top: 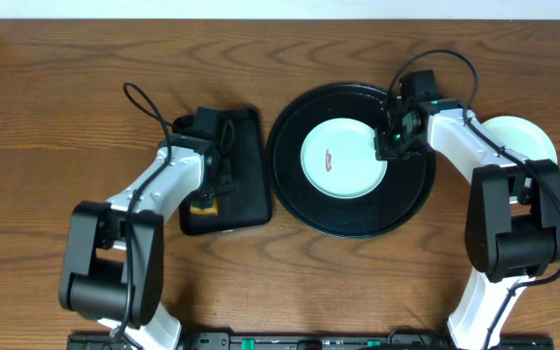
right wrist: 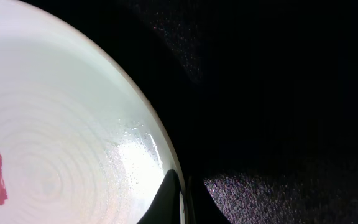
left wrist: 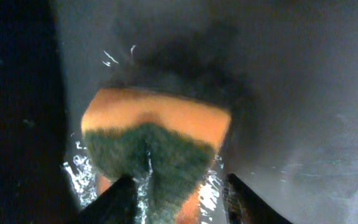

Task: Clean dirty plates on tray and stack at the side
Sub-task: 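Pick up the sponge from the rectangular tray with left gripper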

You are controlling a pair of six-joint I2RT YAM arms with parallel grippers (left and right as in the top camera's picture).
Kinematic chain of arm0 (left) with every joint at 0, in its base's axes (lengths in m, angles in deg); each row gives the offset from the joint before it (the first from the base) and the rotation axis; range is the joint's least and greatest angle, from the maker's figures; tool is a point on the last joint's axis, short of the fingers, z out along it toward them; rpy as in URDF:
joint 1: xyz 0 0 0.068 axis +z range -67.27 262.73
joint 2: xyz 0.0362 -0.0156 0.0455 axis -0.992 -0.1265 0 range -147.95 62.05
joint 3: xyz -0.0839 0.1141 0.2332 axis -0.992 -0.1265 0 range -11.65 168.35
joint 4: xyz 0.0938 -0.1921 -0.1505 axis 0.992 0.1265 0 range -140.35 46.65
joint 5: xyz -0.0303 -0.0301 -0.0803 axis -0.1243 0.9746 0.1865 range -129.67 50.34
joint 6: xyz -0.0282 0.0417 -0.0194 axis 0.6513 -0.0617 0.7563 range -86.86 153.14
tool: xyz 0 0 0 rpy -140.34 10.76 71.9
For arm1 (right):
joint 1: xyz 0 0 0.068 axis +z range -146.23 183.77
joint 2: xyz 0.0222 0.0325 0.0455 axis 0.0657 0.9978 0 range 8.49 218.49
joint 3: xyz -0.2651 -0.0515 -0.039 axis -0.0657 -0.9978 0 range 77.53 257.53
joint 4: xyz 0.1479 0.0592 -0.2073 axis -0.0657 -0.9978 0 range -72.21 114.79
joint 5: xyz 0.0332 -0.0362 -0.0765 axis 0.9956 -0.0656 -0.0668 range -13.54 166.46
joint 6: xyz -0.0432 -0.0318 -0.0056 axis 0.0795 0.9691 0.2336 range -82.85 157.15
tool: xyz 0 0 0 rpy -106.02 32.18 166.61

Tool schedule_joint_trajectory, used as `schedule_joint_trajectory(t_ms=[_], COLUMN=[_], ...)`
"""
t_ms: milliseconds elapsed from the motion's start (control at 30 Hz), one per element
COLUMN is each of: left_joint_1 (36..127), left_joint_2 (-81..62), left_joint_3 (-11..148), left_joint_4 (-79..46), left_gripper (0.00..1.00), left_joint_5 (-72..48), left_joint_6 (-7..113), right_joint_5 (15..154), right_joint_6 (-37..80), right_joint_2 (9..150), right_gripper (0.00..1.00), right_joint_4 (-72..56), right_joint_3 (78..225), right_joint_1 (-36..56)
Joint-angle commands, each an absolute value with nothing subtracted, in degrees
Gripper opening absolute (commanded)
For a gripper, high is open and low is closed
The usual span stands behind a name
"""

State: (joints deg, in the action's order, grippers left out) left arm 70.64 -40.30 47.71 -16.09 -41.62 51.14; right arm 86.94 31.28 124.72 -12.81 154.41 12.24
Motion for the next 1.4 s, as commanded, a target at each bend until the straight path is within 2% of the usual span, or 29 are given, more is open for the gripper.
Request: schedule_joint_trajectory(t_ms=[0,167,200,333,367,467,733,833,1033,1167,1233,1267,1367], left_joint_1=[70.7,70.6,70.6,70.6,70.6,70.7,70.7,70.6,70.6,70.7,70.6,70.6,70.6], left_joint_2=[-42.6,-39.8,-38.9,-35.9,-35.6,-35.8,-36.5,-36.5,-36.5,-36.6,-36.6,-36.6,-36.6], left_joint_3=[46.6,48.8,49.4,49.8,49.8,49.5,47.4,47.2,46.5,42.8,41.0,40.3,39.9], left_joint_4=[-16.7,-14.8,-14.4,-14.5,-14.2,-13.1,-10.4,-11.4,-12.4,-16.5,-18.8,-19.9,-21.4], left_gripper=[0.08,0.07,0.12,0.58,0.62,0.64,0.63,0.61,0.51,0.49,0.42,0.36,0.08], left_joint_5=[-41.4,-34.1,-32.6,-28.7,-28.6,-28.8,-42.7,-42.8,-42.7,-42.6,-41.5,-40.7,-38.6], left_joint_6=[51.4,49.3,49.3,49.3,49.4,49.3,54.9,54.9,54.9,54.9,54.9,54.9,54.9], right_joint_5=[84.5,84.5,84.5,84.5,84.5,84.4,84.5,84.5,84.5,85.1,85.7,85.8,85.8], right_joint_6=[30.3,30.3,30.3,30.3,30.3,29.8,29.8,29.8,29.4,29.4,29.2,29.2,29.0], right_joint_2=[125.9,125.9,125.9,125.9,125.9,125.9,125.9,125.9,125.9,125.9,125.9,125.9,125.9], right_gripper=[0.01,0.01,0.01,0.01,0.01,0.01,0.01,0.01,0.01,0.01,0.01,0.01,0.01], right_joint_4=[-13.3,-13.3,-13.3,-13.3,-13.3,-13.3,-13.3,-13.3,-13.3,-13.3,-13.2,-13.1,-12.9], right_joint_3=[154.1,154.1,154.1,154.1,154.1,154.1,154.1,154.1,154.1,154.1,154.1,154.1,154.1], right_joint_1=[12.1,12.1,12.1,12.1,12.1,12.1,12.1,12.1,12.1,12.1,12.1,12.1,12.1])
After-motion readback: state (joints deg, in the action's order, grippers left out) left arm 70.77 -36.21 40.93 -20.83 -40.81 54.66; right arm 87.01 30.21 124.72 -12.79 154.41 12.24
